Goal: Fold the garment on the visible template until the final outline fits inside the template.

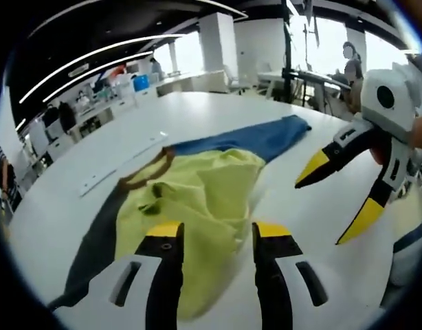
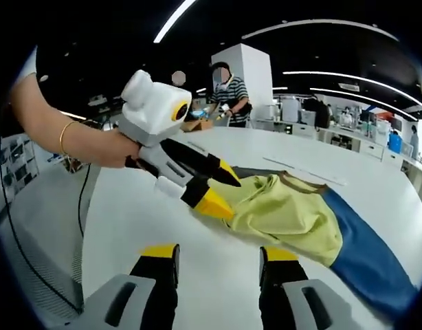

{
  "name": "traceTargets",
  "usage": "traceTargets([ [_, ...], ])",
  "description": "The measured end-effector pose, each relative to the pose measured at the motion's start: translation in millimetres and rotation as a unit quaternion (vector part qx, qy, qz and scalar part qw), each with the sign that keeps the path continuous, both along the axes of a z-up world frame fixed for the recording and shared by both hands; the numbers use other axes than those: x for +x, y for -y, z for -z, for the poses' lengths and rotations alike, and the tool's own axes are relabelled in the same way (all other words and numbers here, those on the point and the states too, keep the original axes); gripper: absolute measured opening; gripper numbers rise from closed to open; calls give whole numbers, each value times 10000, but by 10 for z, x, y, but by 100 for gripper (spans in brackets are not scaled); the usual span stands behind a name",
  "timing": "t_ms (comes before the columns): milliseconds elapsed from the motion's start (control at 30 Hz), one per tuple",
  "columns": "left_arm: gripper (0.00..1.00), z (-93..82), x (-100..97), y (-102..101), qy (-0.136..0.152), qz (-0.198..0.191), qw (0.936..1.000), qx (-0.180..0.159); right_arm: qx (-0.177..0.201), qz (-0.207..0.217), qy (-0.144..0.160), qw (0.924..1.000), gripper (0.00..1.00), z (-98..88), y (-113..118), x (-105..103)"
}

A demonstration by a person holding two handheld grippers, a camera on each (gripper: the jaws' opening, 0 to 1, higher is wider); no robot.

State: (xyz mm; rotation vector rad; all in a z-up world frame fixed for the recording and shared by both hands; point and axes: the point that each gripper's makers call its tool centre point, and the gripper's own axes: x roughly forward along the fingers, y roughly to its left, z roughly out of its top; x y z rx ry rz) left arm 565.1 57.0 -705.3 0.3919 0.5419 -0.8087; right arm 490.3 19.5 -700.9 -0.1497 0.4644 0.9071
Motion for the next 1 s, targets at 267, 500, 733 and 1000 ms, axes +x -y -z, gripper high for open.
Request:
traceTargets([
  [267, 31, 118, -49, -6, -34, 8, 9999, 147, -213, -116, 58, 9997, 30, 160, -142, 62],
  [500, 18, 74, -1, -84, 31, -137, 9999, 42, -253, -155, 53, 9995, 23, 251, -256, 119],
  [733, 3, 29, 25, -133, -102, -267, 9993, -229, -194, -157, 112, 9996, 18, 291, -400, 232],
  [1000, 2, -61, 76, -201, -374, -634, 9944, -763, -211, -160, 171, 9995, 16, 328, -526, 363],
])
